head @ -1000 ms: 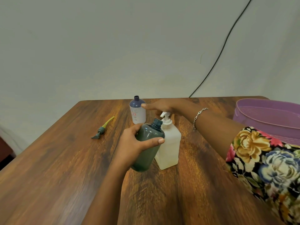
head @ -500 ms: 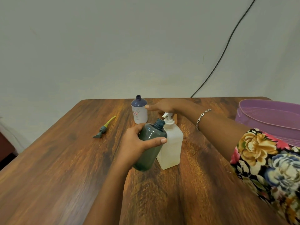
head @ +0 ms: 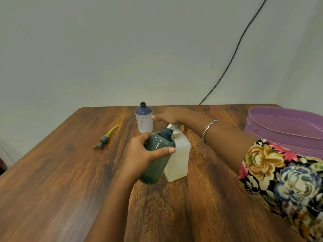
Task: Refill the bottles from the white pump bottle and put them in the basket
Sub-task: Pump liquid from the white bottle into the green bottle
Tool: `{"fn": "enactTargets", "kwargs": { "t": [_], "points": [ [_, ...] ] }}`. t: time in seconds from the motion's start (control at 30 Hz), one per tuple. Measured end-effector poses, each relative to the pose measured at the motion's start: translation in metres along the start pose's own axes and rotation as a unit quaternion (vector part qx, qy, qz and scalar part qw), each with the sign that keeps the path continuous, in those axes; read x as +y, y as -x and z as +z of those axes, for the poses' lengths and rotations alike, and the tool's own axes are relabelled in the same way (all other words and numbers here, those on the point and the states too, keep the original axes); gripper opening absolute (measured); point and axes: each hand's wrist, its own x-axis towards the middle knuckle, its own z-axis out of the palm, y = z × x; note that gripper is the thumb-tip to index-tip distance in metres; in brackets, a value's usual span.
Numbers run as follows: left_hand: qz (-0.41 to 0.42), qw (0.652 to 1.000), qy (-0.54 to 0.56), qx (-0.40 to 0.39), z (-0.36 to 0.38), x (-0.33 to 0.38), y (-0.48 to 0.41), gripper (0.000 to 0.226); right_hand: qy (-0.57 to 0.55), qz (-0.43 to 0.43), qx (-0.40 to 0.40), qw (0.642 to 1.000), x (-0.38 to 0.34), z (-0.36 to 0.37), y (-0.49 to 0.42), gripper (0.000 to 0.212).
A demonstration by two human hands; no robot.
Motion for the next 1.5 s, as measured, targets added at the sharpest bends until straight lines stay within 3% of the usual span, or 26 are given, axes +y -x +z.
{"fn": "enactTargets", "kwargs": {
  "t": [0.1, 0.5, 0.6, 0.77, 0.87, 0.97, 1.07, 1.2, 1.33, 1.5],
  "points": [
    [0.006, 1.0, -0.001, 0.001, 0.001, 0.002, 0.001, 0.072, -0.05, 0.01, -0.024, 0.998, -0.001, -0.009, 0.009, 0.069],
    [0.015, 1.0, -0.014, 0.01, -0.003, 0.012, -0.001, 0.088, -0.128, 0.044, 0.001, 0.991, 0.0, -0.014, 0.008, 0.065],
    [0.019, 1.0, -0.011, 0.009, -0.001, 0.012, -0.001, 0.086, -0.071, 0.03, 0.009, 0.997, 0.001, -0.011, 0.0, 0.059],
    [0.007, 1.0, -0.006, 0.014, 0.002, 0.007, -0.002, 0.079, 0.063, 0.013, 0.097, 0.993, 0.006, -0.001, -0.01, 0.049],
    [-0.001, 1.0, -0.006, 0.012, 0.001, 0.007, 0.0, 0.078, 0.055, 0.008, 0.099, 0.994, 0.006, 0.001, -0.011, 0.049],
    [-0.002, 1.0, -0.004, 0.005, 0.001, 0.009, 0.001, 0.063, -0.008, 0.01, 0.034, 0.999, 0.007, -0.004, -0.01, 0.049],
    [0.003, 1.0, -0.009, 0.009, -0.002, 0.01, -0.002, 0.072, -0.048, 0.014, 0.009, 0.999, 0.004, -0.012, -0.009, 0.059],
    [0.015, 1.0, -0.017, 0.013, -0.002, 0.01, -0.003, 0.085, -0.01, 0.006, 0.029, 1.0, 0.001, -0.009, -0.008, 0.059],
    [0.016, 1.0, -0.008, 0.015, 0.0, 0.007, -0.001, 0.084, 0.085, -0.011, 0.068, 0.994, 0.003, -0.002, -0.008, 0.048],
    [0.006, 1.0, -0.005, 0.005, -0.001, 0.004, -0.001, 0.089, 0.055, -0.008, 0.049, 0.997, 0.003, -0.004, -0.005, 0.051]
  ]
}}
